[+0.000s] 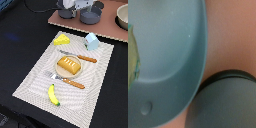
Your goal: Interact with the objects in diverse but meaningful ways.
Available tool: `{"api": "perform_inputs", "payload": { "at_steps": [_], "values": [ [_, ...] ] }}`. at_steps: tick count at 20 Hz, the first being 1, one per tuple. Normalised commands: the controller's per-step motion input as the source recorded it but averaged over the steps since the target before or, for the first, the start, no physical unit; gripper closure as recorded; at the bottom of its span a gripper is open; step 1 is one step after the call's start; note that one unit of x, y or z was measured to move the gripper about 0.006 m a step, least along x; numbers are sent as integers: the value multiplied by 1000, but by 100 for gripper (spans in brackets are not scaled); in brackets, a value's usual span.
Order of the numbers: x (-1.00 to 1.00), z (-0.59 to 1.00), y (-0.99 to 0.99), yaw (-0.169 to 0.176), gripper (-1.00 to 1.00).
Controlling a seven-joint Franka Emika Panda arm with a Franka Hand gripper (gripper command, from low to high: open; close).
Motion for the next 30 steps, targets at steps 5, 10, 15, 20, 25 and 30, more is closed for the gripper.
{"api": "perform_inputs", "payload": {
  "at_steps": [5, 10, 15, 20, 25, 30],
  "values": [
    [281, -147, 197, -34, -100],
    [217, -131, 168, -33, -100],
    [185, -109, 159, -28, 100],
    [215, -55, 184, -19, 100],
    [189, -61, 180, -16, 100],
    [148, -82, 186, -9, 100]
  ]
}}
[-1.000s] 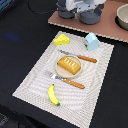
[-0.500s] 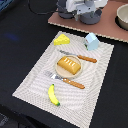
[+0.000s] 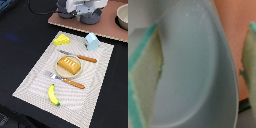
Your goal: Interact with the objects in diverse but meaningful ways.
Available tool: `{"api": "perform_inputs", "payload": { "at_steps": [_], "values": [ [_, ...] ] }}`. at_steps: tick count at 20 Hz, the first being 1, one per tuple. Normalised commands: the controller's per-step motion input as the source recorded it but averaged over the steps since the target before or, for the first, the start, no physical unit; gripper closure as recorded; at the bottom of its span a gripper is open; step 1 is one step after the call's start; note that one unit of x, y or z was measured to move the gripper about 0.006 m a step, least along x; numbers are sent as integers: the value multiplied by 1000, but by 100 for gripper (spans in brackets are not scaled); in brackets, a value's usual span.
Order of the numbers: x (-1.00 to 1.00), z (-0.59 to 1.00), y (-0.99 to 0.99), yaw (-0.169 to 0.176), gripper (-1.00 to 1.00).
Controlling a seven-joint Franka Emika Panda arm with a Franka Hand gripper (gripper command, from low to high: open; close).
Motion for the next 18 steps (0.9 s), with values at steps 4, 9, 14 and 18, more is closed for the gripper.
{"api": "perform_inputs", "payload": {
  "at_steps": [4, 9, 14, 18],
  "values": [
    [178, -53, 260, -2, 100],
    [241, -49, 294, -7, 100],
    [169, 394, 215, -2, 100],
    [27, 816, -62, -3, 100]
  ]
}}
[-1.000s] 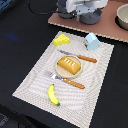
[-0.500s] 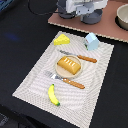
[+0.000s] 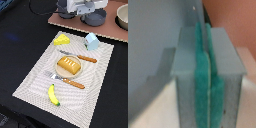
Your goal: Interact with the objects in diverse but meaningful ways.
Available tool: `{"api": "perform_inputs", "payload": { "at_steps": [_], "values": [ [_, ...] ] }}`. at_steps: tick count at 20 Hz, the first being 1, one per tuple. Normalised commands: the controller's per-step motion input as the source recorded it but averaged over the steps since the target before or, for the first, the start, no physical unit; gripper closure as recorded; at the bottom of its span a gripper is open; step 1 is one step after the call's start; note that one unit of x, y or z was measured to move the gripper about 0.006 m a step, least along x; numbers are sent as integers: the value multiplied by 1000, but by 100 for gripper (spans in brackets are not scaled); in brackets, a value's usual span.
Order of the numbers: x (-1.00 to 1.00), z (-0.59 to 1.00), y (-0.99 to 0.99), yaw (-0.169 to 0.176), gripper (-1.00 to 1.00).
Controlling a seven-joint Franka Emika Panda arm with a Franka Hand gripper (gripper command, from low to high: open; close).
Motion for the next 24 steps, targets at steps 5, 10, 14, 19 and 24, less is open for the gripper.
{"api": "perform_inputs", "payload": {
  "at_steps": [5, 10, 14, 19, 24],
  "values": [
    [0, 873, -577, -17, 100],
    [0, 495, -770, -10, 100],
    [-22, 150, -968, 0, 100],
    [-164, 10, -965, 0, 100],
    [-218, 36, -961, 0, 100]
  ]
}}
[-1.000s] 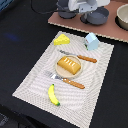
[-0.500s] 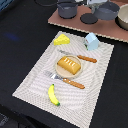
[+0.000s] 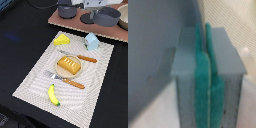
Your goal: Interact with the objects in diverse but meaningful ways.
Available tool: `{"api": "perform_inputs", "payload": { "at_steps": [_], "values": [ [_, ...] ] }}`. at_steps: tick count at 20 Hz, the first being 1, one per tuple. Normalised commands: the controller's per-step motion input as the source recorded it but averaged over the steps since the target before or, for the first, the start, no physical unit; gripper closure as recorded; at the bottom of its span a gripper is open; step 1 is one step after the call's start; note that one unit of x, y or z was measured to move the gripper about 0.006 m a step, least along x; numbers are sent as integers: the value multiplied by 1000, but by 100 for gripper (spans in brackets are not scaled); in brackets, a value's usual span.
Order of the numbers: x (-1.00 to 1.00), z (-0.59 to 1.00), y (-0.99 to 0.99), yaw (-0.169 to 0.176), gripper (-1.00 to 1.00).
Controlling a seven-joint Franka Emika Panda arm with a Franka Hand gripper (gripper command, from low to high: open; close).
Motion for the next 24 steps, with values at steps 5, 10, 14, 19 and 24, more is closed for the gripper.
{"api": "perform_inputs", "payload": {
  "at_steps": [5, 10, 14, 19, 24],
  "values": [
    [-209, 753, -801, 0, 100],
    [-281, 723, -777, 0, 100],
    [-428, 681, -722, 0, 100],
    [-668, 218, -459, 21, 100],
    [-898, 0, -119, 68, 100]
  ]
}}
